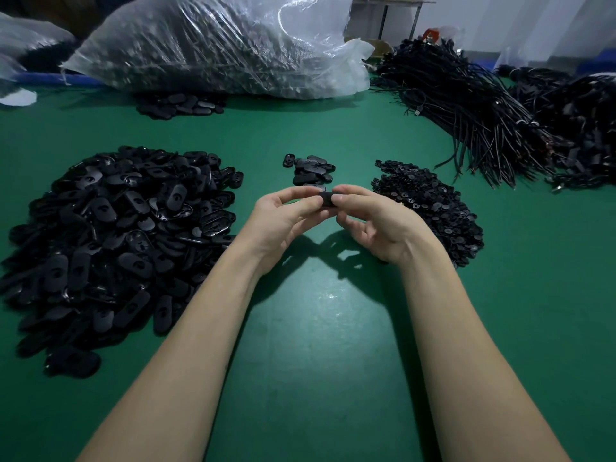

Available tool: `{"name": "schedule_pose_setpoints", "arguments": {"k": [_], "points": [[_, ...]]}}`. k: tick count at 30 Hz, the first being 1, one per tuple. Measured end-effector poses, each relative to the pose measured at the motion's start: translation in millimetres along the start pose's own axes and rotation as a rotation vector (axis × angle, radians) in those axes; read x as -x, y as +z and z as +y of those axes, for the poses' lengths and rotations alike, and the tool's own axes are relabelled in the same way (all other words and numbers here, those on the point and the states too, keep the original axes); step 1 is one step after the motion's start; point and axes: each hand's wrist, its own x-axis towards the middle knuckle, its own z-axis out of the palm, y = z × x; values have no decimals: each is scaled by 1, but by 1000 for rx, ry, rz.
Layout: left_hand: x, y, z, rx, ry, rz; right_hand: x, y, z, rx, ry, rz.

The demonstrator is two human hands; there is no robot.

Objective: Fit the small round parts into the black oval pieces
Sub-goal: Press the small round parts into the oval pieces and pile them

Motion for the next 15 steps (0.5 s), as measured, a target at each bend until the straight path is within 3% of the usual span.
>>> {"name": "schedule_pose_setpoints", "arguments": {"k": [6, 11, 15], "points": [[1, 2, -1, -14, 41, 49, 0, 4, 1, 178, -235, 94], [1, -2, 3, -39, 32, 7, 1, 0, -1, -9, -38, -7], [3, -4, 2, -76, 33, -31, 3, -2, -2, 60, -82, -9]]}}
